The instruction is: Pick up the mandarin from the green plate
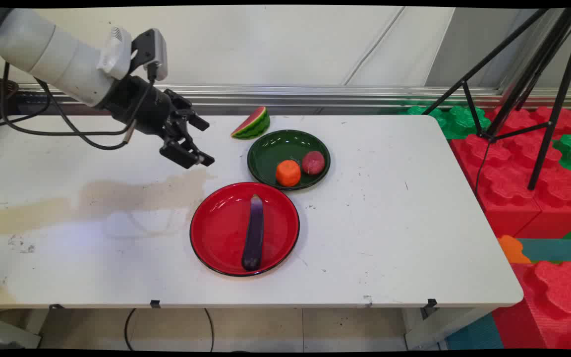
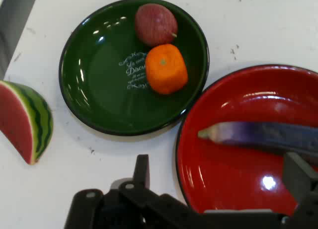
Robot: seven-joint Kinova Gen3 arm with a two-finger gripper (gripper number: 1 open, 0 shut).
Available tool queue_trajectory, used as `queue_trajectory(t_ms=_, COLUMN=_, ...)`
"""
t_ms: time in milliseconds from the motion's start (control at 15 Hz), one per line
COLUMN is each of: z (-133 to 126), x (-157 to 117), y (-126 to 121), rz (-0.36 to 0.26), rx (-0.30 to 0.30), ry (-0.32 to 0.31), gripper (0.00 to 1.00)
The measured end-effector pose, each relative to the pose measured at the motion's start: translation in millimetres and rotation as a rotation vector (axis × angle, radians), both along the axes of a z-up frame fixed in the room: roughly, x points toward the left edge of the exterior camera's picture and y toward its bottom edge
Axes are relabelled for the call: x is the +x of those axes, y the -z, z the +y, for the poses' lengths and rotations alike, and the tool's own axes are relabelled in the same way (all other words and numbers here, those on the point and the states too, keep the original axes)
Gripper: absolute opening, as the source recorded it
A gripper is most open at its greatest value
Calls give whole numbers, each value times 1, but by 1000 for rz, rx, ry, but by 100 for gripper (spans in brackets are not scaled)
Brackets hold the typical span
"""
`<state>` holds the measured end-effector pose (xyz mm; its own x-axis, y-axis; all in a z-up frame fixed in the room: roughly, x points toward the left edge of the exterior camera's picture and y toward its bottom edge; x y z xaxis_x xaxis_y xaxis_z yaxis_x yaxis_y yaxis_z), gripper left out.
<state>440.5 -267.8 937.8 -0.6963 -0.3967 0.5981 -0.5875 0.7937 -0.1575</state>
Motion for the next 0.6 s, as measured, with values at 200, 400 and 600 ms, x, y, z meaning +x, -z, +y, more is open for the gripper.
queue_trajectory(t_ms=200, z=2, x=-17, y=1, rz=14, rx=3, ry=-42, gripper=100)
queue_trajectory(t_ms=400, z=1, x=-41, y=5, rz=38, rx=16, ry=-83, gripper=100)
queue_trajectory(t_ms=600, z=-7, x=-64, y=10, rz=56, rx=12, ry=-124, gripper=100)
